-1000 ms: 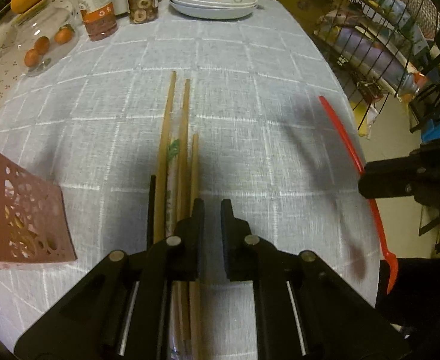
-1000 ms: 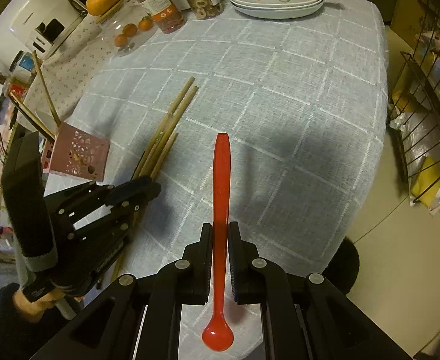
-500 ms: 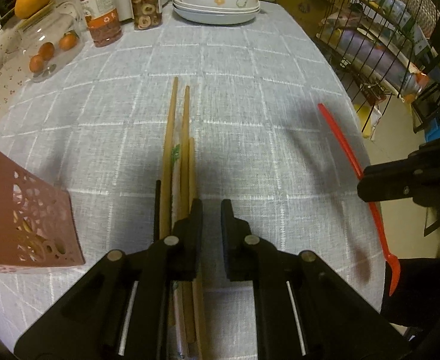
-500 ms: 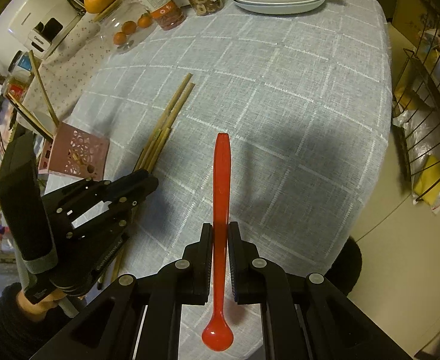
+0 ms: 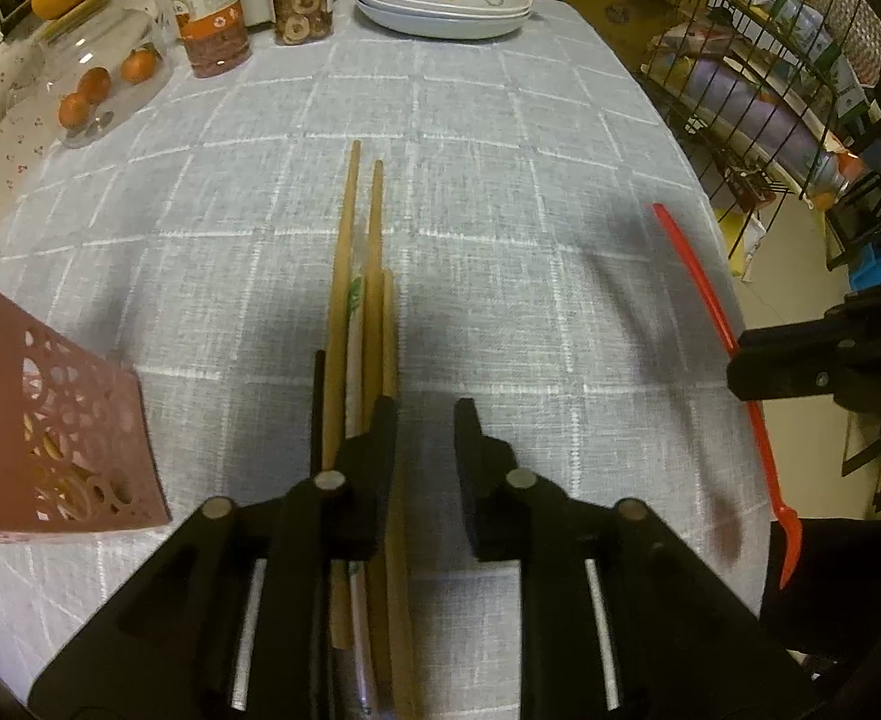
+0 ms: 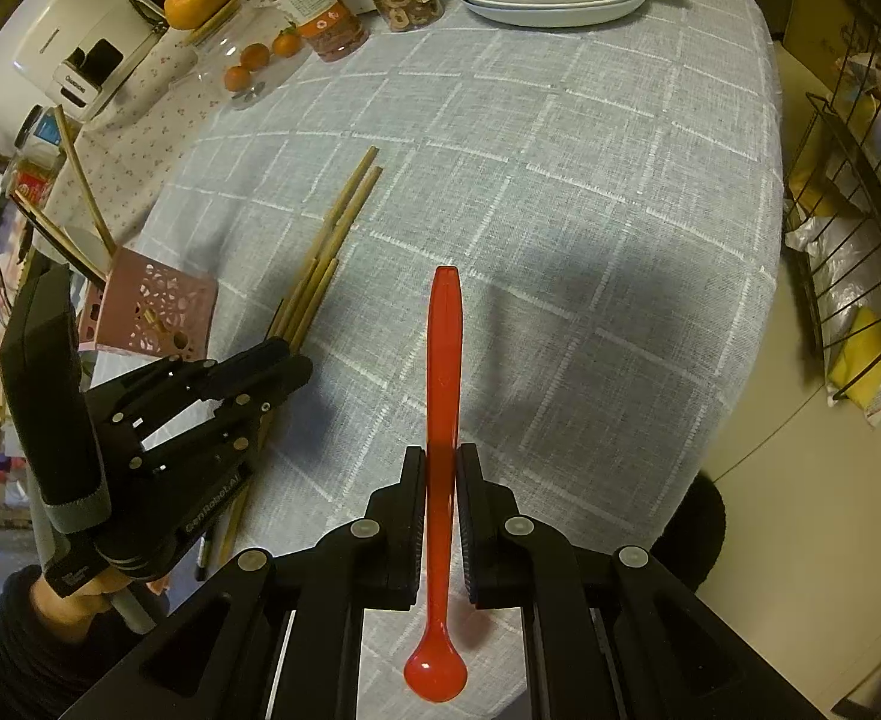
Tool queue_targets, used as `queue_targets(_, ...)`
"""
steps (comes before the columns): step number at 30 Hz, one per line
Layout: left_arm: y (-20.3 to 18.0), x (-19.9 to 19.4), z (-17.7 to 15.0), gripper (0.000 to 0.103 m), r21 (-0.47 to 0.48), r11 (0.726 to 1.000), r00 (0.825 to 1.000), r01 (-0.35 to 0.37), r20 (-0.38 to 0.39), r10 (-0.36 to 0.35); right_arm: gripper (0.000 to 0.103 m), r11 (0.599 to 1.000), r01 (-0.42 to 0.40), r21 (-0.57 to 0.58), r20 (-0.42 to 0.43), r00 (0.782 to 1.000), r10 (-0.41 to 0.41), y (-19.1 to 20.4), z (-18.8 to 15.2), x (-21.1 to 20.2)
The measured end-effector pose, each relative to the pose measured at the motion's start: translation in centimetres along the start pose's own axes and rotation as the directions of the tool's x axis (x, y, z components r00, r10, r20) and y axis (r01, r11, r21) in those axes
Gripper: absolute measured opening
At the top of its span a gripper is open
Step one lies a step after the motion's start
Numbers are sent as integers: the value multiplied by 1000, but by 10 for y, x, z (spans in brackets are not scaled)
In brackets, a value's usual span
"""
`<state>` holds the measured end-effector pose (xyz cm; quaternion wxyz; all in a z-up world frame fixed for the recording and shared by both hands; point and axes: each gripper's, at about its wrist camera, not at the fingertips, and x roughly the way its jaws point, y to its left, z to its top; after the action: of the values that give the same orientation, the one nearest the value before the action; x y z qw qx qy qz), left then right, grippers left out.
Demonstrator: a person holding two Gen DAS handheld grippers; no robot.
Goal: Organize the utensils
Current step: 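Tighten the left tool's grip on the wooden chopsticks and lift them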
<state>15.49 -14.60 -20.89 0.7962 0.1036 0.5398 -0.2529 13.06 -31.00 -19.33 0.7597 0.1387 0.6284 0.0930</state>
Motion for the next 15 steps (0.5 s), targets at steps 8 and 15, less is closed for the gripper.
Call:
queue_targets(8, 2, -1, 1, 27, -5, 999, 999, -47, 9, 47, 10, 1000, -1, 4, 1, 1000, 1, -1, 0, 0)
queue_targets(15, 6, 3, -4, 27, -22, 1000, 1000, -10, -29, 9, 10, 1000, -2, 5, -1, 1000, 2, -1, 0, 0)
